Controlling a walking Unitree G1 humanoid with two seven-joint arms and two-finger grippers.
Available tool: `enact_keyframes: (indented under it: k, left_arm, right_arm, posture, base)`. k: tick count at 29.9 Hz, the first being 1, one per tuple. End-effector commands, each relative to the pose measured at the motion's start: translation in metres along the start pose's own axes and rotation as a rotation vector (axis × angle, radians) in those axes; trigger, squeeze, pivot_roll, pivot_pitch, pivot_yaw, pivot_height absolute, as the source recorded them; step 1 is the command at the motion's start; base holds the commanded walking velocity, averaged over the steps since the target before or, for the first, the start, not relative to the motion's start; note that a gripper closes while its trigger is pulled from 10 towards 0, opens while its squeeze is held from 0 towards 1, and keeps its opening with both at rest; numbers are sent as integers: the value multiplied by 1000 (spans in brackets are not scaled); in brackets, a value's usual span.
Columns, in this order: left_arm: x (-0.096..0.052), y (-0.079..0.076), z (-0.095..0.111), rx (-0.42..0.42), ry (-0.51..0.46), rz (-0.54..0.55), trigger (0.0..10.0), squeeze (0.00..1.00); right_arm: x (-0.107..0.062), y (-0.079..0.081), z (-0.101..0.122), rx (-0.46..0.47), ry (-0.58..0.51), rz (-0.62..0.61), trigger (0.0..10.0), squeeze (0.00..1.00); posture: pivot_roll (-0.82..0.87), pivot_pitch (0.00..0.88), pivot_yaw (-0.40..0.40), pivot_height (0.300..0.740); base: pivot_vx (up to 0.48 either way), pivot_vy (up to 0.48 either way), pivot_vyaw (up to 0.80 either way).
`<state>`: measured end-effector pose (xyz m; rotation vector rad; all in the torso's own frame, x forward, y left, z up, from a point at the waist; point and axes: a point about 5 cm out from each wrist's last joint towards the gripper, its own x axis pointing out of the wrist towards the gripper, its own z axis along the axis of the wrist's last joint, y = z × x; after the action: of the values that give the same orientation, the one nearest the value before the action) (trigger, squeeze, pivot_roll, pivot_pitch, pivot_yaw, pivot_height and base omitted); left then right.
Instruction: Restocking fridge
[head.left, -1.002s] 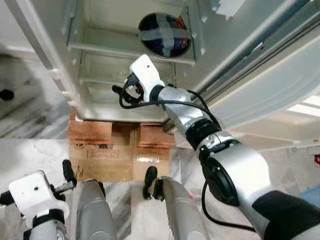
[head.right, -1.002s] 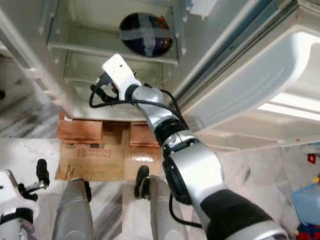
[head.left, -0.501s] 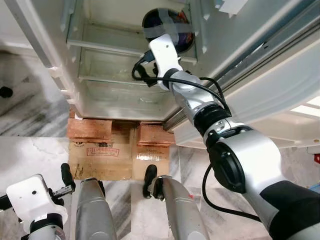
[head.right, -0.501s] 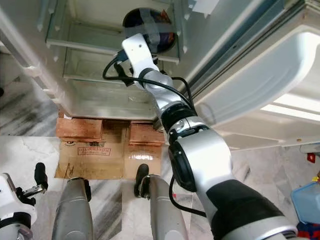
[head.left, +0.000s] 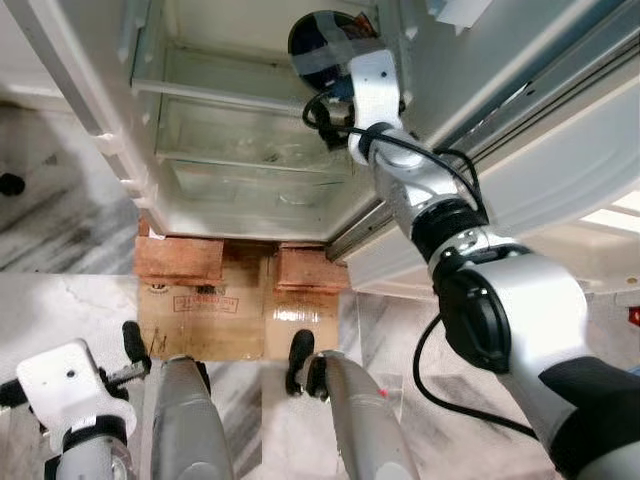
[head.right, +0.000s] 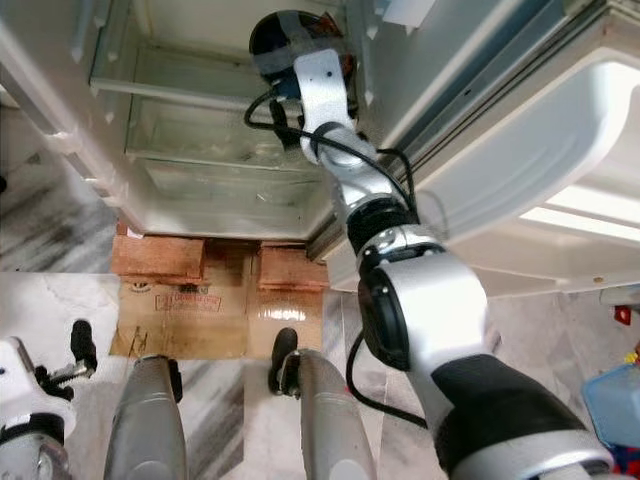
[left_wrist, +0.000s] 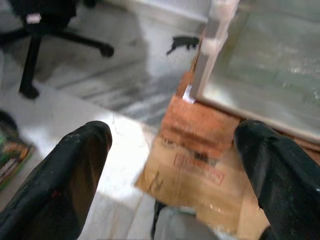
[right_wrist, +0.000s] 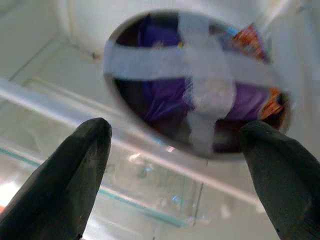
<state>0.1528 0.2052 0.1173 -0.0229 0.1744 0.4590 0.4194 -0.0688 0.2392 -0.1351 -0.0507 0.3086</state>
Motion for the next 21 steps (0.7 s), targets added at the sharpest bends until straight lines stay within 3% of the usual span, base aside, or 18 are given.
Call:
enact_keyframes:
  k: [1,5,10,16,17,19,21]
  left_arm:
    - [0,-1,-8,-19,38,7,10000,0]
    - [19,-12,-4,-22,-5,-31,10000,0]
    - [43,-22,0,-31,-36,-52,10000,0]
    - [59,-33,3,-31,-71,-98,10000,0]
    - [65,-38,4,-28,-73,-125,10000,0]
    - [70,-44,6,-9,-87,-161,10000,0]
    - [73,-52,9,14,-105,-190,10000,0]
  right_arm:
    - [-6,-17,-16,23,21,-10,10000,0]
    - [-17,-38,-29,89,-7,21,10000,0]
    - [-31,-49,-50,39,-31,50,10000,0]
    - [-50,-42,-80,98,-37,61,10000,0]
    - [-57,-35,-90,91,-41,42,10000,0]
    - [-66,-24,-100,191,-48,76,10000,0]
    - [-73,-18,-105,187,-63,61,10000,0]
  posture:
    - [251,409,-249,740]
    - [213,350,-229,740]
    - [175,274,-204,740]
    - [147,207,-180,740]
    - [138,173,-161,740]
    - [138,161,-152,740]
    - [137,138,-135,740]
  base:
    - [0,0,0]
    - [0,0,0]
    - [0,0,0]
    - [0,0,0]
    - [0,0,0]
    - [0,0,0]
    - [0,0,0]
